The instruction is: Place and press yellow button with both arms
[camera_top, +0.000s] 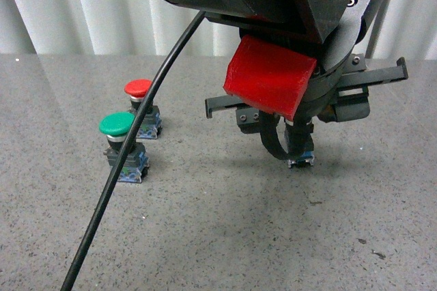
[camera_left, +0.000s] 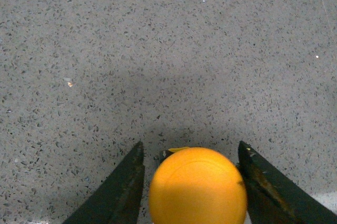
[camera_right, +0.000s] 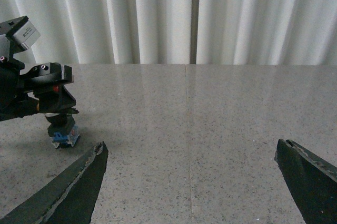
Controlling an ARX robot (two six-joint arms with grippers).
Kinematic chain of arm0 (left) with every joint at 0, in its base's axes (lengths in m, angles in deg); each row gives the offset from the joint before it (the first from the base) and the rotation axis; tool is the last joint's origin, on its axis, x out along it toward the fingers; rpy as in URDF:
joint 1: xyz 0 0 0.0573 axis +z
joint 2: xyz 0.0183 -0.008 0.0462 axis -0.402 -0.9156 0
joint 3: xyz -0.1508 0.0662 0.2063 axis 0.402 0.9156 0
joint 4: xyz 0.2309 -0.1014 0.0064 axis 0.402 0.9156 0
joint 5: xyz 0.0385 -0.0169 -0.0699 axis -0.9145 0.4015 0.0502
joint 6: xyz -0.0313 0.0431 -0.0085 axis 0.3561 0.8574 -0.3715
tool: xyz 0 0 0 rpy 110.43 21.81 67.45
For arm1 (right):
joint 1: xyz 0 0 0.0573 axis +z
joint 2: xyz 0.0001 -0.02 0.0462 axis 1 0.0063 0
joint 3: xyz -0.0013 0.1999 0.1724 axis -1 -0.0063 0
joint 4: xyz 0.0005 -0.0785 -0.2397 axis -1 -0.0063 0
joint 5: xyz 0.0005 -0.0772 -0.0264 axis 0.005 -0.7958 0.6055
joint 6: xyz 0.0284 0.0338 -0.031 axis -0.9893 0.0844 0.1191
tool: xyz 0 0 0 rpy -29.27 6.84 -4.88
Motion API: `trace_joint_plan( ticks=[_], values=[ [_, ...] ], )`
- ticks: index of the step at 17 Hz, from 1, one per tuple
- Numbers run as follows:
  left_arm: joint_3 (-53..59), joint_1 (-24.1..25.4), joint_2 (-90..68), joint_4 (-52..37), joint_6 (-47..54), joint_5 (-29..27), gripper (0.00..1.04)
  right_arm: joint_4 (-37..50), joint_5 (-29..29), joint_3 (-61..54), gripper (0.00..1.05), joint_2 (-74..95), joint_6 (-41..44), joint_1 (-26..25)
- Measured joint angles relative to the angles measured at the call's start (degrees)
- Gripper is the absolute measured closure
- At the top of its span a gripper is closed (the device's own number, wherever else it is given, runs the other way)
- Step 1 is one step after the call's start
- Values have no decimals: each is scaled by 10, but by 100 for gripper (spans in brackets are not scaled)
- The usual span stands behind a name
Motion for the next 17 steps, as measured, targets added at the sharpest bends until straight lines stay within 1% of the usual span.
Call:
trace_joint_plan(
  ticks=[3,5,6,8,10,12,13,15,16,17],
  values=[
    [0,-3,-2,-8,-2,2,21,0,0,0,7,0,0,0],
    [1,-5,0,-20,1,2,5,0,0,0,7,0,0,0],
    [7,-6,7,-28,7,1,7,0,0,0,7,0,0,0],
    [27,-6,39,-52,21,-2,7,0,0,0,7,0,0,0],
    [51,-6,107,-85,56,-5,7,0,0,0,7,0,0,0],
    [90,-5,188,-146,128,-44,7,0,0,0,7,0,0,0],
    [123,-1,232,-192,189,-77,7,0,0,0,7,0,0,0],
    [186,20,302,-240,296,-115,7,0,0,0,7,0,0,0],
    [213,32,332,-249,328,-123,8,0,0,0,7,0,0,0],
    [262,53,370,-304,328,-156,17,0,0,0,7,0,0,0]
  ],
)
